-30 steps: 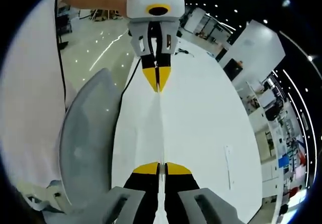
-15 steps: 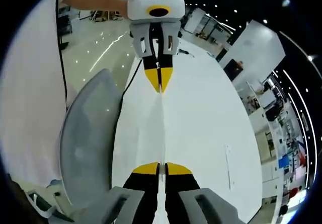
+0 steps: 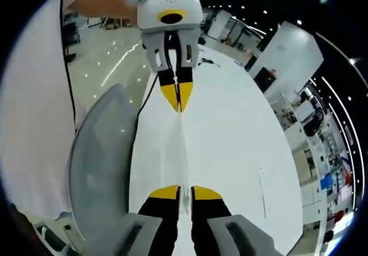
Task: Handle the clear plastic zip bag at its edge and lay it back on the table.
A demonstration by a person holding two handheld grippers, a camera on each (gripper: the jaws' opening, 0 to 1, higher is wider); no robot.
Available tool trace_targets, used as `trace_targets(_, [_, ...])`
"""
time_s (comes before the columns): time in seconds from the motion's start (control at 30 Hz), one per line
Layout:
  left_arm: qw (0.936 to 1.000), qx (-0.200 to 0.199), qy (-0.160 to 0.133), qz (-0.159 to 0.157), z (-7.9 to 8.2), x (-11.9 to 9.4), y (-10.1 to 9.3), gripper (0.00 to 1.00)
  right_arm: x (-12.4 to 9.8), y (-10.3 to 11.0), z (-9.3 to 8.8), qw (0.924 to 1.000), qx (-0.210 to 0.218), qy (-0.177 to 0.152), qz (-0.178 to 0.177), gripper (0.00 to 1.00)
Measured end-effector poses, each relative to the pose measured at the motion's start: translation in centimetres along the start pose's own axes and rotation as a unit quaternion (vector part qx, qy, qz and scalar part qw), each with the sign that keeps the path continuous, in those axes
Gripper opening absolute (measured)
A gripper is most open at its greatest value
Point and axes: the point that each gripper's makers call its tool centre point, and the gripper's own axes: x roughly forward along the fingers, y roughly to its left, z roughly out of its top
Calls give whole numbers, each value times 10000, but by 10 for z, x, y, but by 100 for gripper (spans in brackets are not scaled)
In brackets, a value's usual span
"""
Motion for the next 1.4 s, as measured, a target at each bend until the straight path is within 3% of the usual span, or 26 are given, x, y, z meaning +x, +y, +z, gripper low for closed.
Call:
trace_targets(0.43, [10000,24,-48,25,-1,0,2,0,-2,-1,15,9988,365,-292,167,7])
trace_targets(1.13, [10000,-35,-72,40,0,1,0,0,-5,-5,40,9972,432,-567,239,6])
trace_targets(1.4, [10000,-37,-86,31,3,0,-2,0,-1,-4,41,9975,387,-518,268,5])
